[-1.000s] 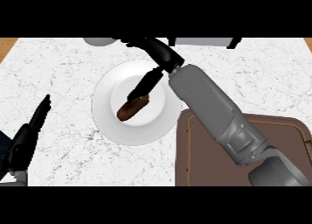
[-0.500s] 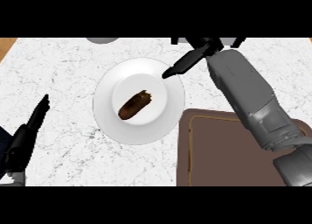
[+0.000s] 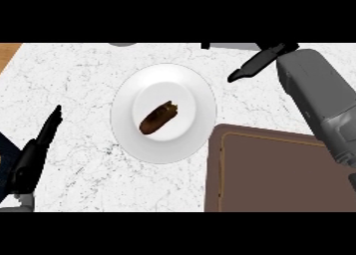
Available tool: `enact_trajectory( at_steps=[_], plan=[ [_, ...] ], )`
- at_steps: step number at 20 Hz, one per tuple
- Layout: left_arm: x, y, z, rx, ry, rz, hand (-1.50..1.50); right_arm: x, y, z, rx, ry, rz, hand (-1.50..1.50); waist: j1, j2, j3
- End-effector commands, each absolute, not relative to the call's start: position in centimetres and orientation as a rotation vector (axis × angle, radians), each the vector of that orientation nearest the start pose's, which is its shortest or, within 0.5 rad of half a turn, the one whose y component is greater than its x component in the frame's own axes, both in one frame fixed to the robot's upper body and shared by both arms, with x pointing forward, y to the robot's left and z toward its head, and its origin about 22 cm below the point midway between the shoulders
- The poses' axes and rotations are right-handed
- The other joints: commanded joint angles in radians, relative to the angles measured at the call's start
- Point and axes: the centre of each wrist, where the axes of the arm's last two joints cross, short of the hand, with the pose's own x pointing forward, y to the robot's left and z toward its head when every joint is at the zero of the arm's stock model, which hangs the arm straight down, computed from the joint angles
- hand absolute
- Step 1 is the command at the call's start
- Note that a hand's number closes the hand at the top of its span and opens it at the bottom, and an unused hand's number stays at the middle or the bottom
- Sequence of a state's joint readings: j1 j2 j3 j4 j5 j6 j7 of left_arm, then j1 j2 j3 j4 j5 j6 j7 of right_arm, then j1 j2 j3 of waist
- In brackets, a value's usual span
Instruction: Pick the sweet potato from the tray and place it in the plate
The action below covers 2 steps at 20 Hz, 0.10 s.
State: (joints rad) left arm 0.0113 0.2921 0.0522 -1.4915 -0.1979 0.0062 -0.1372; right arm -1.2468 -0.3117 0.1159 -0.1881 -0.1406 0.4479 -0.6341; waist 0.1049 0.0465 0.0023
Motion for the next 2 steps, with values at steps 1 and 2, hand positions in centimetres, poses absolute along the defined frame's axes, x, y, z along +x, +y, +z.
enact_trajectory(
  at_steps=[1, 2],
  plan=[
    [23.9, 31.4, 0.5, 0.402, -1.606, -0.358, 0.00, 47.0, -23.5, 12.5, 0.394, -1.890, 0.621, -1.50, 0.017, 0.010, 0.001],
    [24.2, 30.4, 1.0, 0.394, -1.605, -0.380, 0.00, 47.2, -23.8, 13.4, 0.373, -1.885, 0.619, -1.50, 0.021, 0.011, 0.002]
  ],
)
